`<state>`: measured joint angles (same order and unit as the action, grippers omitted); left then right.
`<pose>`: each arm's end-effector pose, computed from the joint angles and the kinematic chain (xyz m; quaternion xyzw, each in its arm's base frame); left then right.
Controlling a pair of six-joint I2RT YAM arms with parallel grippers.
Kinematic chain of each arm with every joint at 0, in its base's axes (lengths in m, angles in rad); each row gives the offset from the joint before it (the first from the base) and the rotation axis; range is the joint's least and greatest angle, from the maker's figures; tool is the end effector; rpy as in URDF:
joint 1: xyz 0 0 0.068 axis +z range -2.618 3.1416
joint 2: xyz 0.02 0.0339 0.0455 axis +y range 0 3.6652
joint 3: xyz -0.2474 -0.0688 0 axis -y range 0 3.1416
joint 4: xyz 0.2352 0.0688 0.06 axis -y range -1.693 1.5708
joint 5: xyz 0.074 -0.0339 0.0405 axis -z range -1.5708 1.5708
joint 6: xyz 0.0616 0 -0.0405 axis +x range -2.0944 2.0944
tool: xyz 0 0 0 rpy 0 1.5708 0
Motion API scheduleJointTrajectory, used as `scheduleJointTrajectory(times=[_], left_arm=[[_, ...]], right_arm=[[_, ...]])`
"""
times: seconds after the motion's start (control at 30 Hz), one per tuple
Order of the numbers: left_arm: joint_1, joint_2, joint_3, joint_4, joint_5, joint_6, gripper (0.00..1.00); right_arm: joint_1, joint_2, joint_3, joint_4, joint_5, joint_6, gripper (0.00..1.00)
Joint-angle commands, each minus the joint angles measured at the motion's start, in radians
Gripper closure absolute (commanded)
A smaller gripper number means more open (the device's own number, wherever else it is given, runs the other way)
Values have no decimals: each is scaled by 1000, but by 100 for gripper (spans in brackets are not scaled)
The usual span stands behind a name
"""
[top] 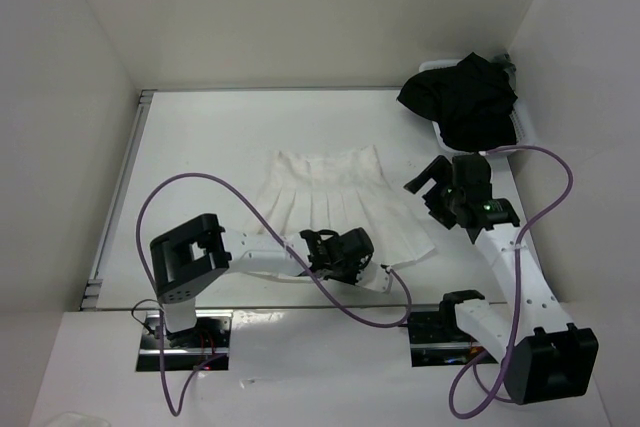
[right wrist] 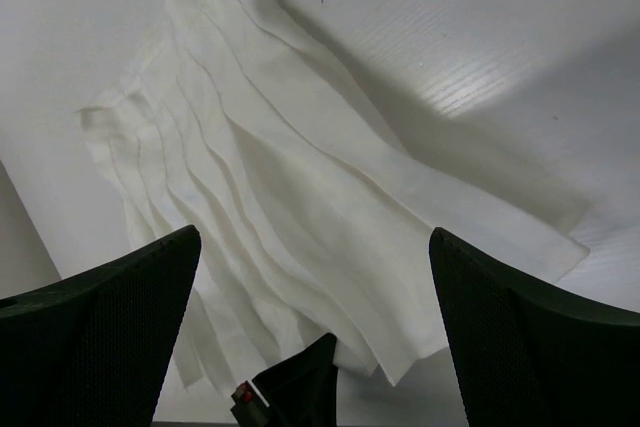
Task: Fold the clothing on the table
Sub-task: Fold the skirt
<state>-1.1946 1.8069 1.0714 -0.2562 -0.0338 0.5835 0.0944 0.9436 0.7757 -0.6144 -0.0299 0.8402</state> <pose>0.1367 -0.3403 0.1273 0.7410 0.6076 -0.0704 0.2771 0.2118 0.0219 0.2381 0.3310 0.8618 0.1853 0.3367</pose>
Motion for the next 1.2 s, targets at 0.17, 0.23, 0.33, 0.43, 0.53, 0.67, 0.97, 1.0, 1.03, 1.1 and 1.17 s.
scheduleJointTrajectory(times=[0.17, 0.23, 0.33, 0.43, 0.53, 0.67, 0.97, 1.0, 1.03, 1.1, 1.17], left_arm=[[4, 89, -53, -46, -11, -37, 100], [15, 57, -9, -107, 3, -50, 100], [35, -13, 54, -219, 26, -82, 100], [35, -96, 134, -340, 44, -71, 100], [35, -139, 257, -501, 81, -62, 100], [35, -161, 454, -738, 171, -62, 100], [139, -37, 834, -902, 68, 104, 100], [170, -5, 847, -888, 57, 120, 100], [225, 17, 883, -879, 57, 151, 100], [282, 87, 909, -862, 77, 179, 100], [367, 152, 921, -815, 109, 219, 100]], right_arm=[[-27, -23, 27, 24, 5, -27, 1], [-27, -12, 46, 13, 15, -36, 1], [-27, -2, 74, 4, 24, -61, 1], [-27, 20, 106, -5, 33, -82, 1], [-27, 32, 129, -16, 33, -93, 1], [-27, 32, 140, -25, 33, -102, 1], [-27, 78, 158, -47, 13, -122, 1], [-27, 78, 158, -47, 4, -122, 1], [-27, 87, 158, -47, 4, -122, 1], [-27, 98, 168, -38, 4, -122, 1], [-27, 127, 168, -25, 4, -131, 1]])
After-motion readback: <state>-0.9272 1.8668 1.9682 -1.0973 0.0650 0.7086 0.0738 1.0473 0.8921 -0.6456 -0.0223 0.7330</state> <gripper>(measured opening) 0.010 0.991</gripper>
